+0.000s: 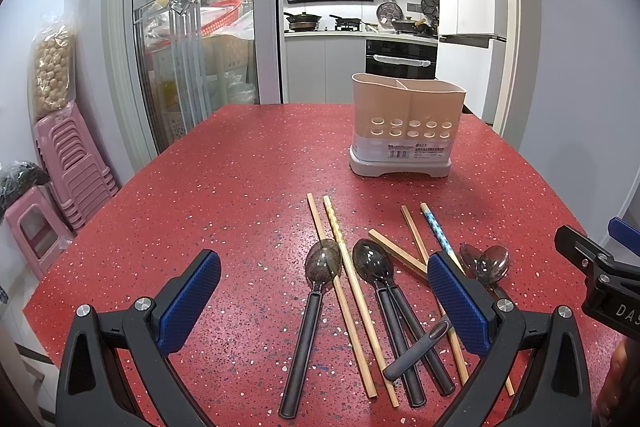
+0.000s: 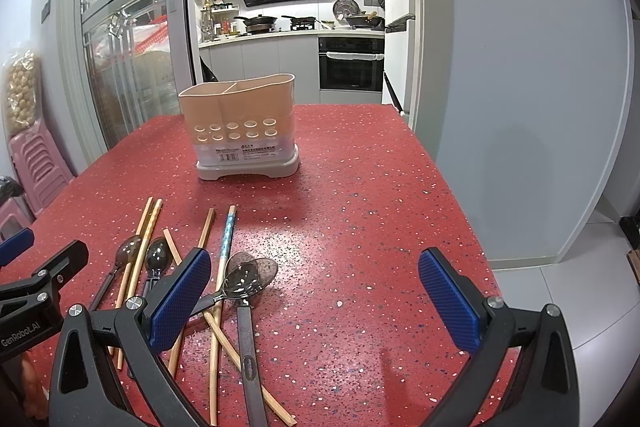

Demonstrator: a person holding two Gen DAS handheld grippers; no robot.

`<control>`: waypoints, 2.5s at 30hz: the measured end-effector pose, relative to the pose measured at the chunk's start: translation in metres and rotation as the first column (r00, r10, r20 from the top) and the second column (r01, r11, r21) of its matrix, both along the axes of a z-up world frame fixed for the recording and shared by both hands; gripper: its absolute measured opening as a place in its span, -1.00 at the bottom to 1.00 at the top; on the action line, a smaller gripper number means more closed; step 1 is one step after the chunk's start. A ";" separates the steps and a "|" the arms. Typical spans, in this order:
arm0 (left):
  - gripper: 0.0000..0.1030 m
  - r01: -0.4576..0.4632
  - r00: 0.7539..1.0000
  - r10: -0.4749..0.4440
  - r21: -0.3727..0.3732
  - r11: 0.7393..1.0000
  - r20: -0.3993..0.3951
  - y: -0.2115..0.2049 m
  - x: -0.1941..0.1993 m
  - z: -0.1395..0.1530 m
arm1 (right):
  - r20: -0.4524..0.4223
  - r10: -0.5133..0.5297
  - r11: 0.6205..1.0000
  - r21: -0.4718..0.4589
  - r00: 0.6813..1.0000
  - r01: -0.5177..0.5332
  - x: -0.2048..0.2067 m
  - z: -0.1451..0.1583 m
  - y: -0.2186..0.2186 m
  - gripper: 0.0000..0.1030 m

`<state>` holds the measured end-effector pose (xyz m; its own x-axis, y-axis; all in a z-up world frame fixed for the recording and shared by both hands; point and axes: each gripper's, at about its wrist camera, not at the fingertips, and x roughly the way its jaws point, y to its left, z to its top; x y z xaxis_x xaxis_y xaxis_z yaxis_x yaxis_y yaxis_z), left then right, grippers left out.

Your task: Organize utensils

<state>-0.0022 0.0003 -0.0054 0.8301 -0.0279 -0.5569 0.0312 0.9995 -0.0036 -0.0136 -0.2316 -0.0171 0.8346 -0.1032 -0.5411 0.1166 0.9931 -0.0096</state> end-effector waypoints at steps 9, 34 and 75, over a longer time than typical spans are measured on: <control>1.00 0.000 1.000 0.000 0.001 1.000 0.000 0.000 0.000 0.000 | 0.000 -0.001 1.000 0.001 1.000 0.001 0.000 0.001 -0.001 1.00; 1.00 -0.006 1.000 0.006 0.018 1.000 -0.015 0.008 0.000 -0.002 | -0.020 0.016 1.000 0.009 1.000 -0.016 0.006 0.000 0.007 1.00; 0.51 0.111 0.913 -0.104 -0.006 0.994 -0.395 0.026 0.076 -0.065 | -0.305 0.334 0.832 0.540 0.892 -0.127 0.093 -0.055 -0.021 -0.87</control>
